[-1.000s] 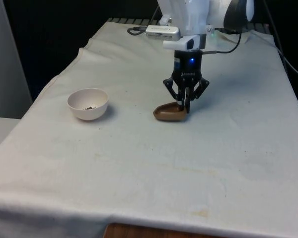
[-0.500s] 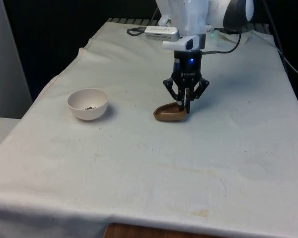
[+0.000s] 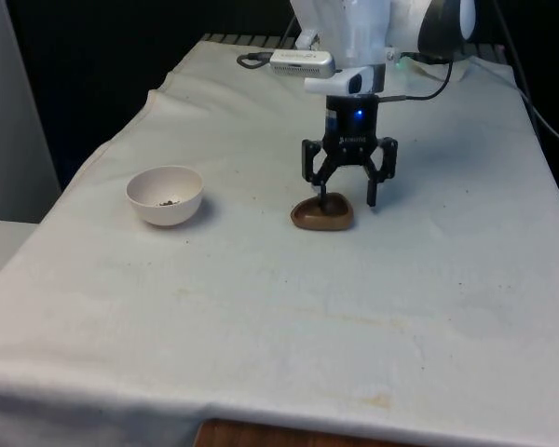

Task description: Pour the coffee beans from the cup into the bowl.

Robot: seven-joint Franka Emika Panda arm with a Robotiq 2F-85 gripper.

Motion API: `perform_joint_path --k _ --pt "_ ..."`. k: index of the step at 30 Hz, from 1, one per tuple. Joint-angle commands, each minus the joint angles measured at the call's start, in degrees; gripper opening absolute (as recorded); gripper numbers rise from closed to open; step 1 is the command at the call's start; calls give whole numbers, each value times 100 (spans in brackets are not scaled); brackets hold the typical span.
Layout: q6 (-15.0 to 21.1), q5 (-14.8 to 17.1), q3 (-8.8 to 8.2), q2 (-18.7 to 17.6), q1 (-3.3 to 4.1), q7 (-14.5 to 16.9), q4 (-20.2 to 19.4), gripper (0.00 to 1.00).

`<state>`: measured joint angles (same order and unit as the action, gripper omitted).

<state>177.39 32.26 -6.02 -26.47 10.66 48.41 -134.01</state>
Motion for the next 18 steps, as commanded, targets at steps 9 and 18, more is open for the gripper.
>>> perform_joint_path --k 9,18 --pt "11 -6 17 6 -23 0 -6 100" --pt "-11 -11 34 29 -57 6 -6 100"
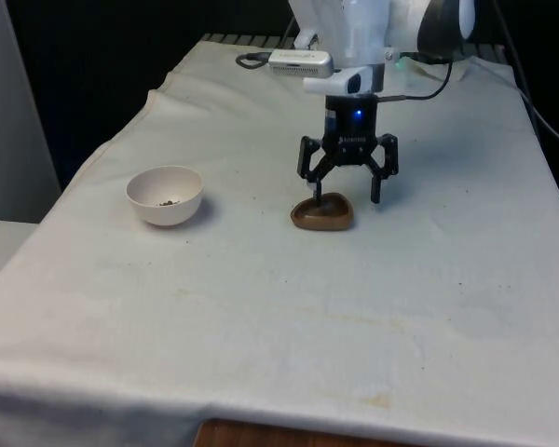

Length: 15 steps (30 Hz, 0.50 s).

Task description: Pour the coffee beans from the cup into the bowl.

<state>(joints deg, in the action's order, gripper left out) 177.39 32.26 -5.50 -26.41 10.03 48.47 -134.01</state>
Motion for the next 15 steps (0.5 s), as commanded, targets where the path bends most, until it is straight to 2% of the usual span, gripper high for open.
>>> perform_joint_path --k 1,9,10,15 --pt "-17 -11 -23 34 0 0 -11 100" --pt "-120 -23 -40 206 -57 34 -46 100" --pt "-80 0 0 166 -74 34 0 100" --pt "-212 -29 -40 361 -115 63 -69 100"
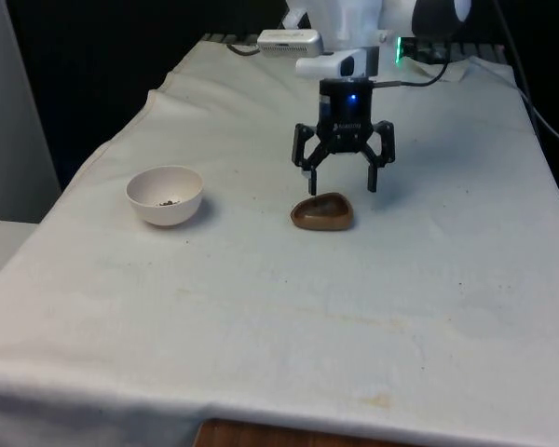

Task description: Pour the coffee beans from the cup into the bowl.

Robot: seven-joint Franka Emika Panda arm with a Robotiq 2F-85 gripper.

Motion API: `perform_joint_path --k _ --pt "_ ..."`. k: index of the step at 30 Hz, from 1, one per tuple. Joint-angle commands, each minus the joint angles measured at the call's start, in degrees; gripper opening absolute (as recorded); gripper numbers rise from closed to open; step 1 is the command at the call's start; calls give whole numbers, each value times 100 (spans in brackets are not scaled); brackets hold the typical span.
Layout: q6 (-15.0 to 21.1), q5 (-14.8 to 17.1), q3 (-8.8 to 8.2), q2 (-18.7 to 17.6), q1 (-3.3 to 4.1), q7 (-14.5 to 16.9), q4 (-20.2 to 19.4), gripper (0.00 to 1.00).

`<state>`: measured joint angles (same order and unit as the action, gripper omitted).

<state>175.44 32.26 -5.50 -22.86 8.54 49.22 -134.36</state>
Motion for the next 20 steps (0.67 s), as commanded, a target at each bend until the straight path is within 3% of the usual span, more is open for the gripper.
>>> perform_joint_path --k 1,13,14,18,20 --pt "-46 -29 -40 52 17 -6 -40 100" --pt "-132 0 6 183 -63 29 -6 100" --pt "-160 -34 -40 235 -34 6 -46 100" --pt "-189 -40 -40 298 -46 6 -46 100" --pt "-178 0 11 286 -80 29 -6 100"
